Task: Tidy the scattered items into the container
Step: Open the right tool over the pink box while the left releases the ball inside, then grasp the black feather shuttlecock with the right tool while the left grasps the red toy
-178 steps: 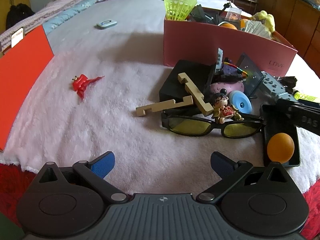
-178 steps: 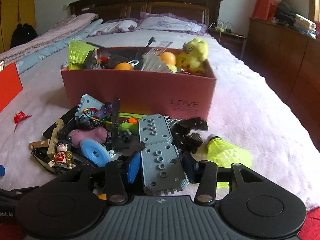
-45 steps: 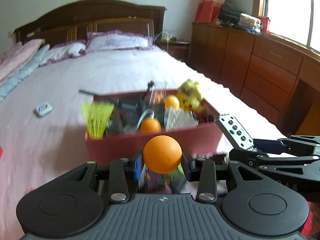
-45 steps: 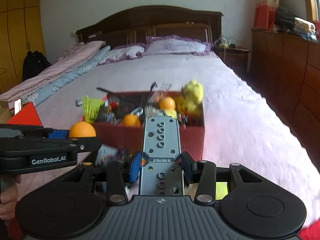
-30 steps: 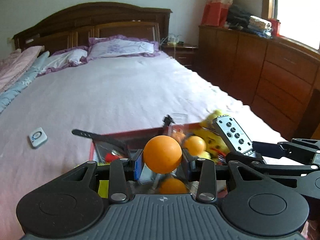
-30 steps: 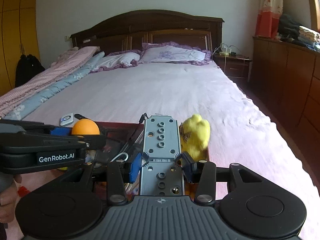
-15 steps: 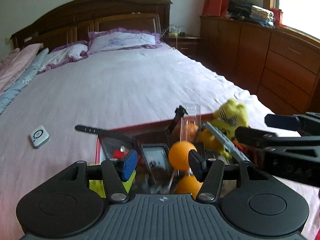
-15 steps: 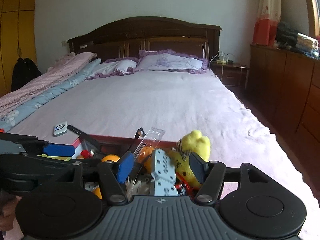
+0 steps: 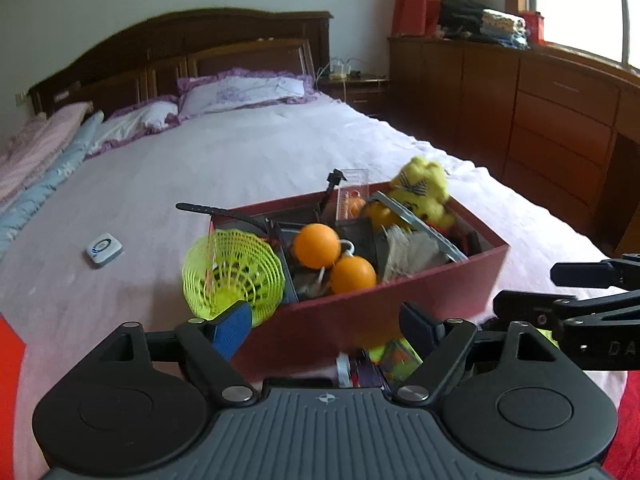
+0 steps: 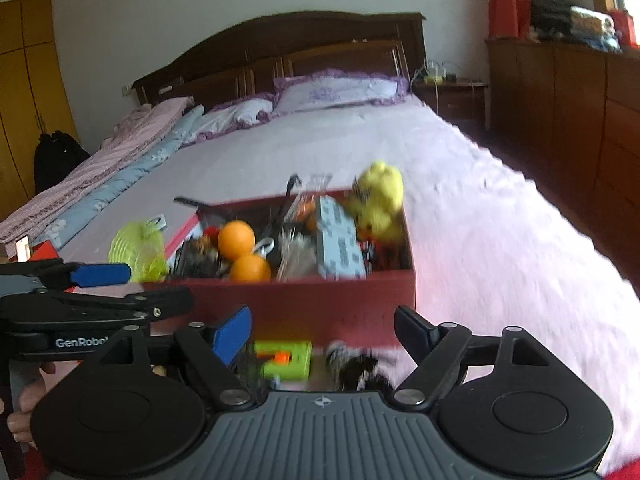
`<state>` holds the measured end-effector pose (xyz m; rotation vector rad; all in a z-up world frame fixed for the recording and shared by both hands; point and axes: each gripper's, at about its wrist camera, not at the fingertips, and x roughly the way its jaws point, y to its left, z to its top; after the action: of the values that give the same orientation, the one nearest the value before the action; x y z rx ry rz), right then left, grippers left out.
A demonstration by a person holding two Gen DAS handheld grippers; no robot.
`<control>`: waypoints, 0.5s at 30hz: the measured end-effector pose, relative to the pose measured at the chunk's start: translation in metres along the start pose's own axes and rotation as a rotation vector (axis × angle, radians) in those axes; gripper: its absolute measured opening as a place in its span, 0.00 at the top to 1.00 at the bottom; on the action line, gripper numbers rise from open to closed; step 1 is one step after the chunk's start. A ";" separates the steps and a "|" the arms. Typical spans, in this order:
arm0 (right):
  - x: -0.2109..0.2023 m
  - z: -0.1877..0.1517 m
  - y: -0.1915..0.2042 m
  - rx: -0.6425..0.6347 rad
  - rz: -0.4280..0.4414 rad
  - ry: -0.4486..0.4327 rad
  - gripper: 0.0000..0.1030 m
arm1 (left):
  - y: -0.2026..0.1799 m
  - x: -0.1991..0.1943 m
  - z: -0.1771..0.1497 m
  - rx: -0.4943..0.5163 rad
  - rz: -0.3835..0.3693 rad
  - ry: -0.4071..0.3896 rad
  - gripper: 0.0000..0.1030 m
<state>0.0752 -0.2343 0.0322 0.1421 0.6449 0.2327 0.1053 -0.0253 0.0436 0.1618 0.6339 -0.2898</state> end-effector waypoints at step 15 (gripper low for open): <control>-0.027 -0.078 0.020 -0.067 -0.003 0.160 0.18 | 0.001 -0.048 -0.081 -0.082 0.023 0.120 0.14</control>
<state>0.0033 -0.2178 -0.0098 0.0590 0.7951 0.2645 0.0238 0.0056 0.0076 0.1080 0.7611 -0.2323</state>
